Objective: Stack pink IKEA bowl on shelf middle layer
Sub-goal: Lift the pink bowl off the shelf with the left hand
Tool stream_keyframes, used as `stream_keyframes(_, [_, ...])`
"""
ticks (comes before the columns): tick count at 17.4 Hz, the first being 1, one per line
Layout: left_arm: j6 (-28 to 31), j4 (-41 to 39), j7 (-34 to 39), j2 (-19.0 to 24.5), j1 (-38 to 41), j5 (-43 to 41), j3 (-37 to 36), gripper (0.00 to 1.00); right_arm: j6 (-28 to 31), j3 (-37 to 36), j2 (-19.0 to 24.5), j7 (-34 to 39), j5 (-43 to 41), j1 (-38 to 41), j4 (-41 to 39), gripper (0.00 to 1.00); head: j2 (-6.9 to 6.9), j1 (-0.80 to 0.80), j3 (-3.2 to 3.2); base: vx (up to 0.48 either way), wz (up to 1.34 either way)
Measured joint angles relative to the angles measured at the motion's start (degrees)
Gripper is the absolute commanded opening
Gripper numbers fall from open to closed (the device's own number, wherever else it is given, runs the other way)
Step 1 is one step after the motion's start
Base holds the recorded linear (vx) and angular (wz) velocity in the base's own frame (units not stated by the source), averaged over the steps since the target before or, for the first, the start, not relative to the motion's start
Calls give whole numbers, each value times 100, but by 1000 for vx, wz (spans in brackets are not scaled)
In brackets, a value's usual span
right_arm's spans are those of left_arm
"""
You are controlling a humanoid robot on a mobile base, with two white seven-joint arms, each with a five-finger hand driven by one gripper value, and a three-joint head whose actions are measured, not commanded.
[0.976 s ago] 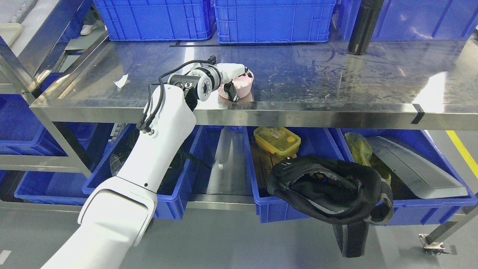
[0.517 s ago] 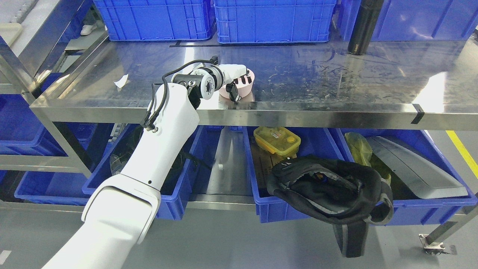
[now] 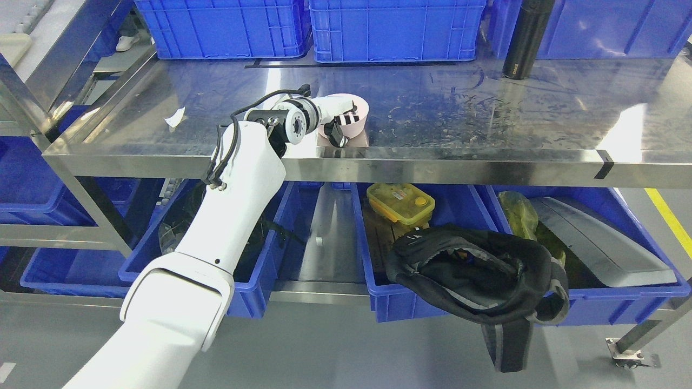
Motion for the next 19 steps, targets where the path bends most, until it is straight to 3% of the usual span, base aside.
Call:
stream_keyframes(3, [-106,36,83,-9,32,27,161,2,0,0,0,0,0,0,0,100,0,0,0,0,0])
stream_keyframes(4, [-245,45,97,-10,49,36,231,1,0,0,0,0,0,0,0,100,0,0,0,0,0])
stream_keyframes(10, [-1018,-86,181,-23,171,75,808,1,0,0,0,0,0,0,0,100,0,0,0,0,0])
stream_keyframes(15, [-1730,-770,241,-30,403,107,1177,2,0,0,0,0,0,0,0,100,0,0,0,0,0])
stream_keyframes(19, [-2711,-1533,213,-32,765,268,1372,2,0,0,0,0,0,0,0,100,0,0,0,0,0])
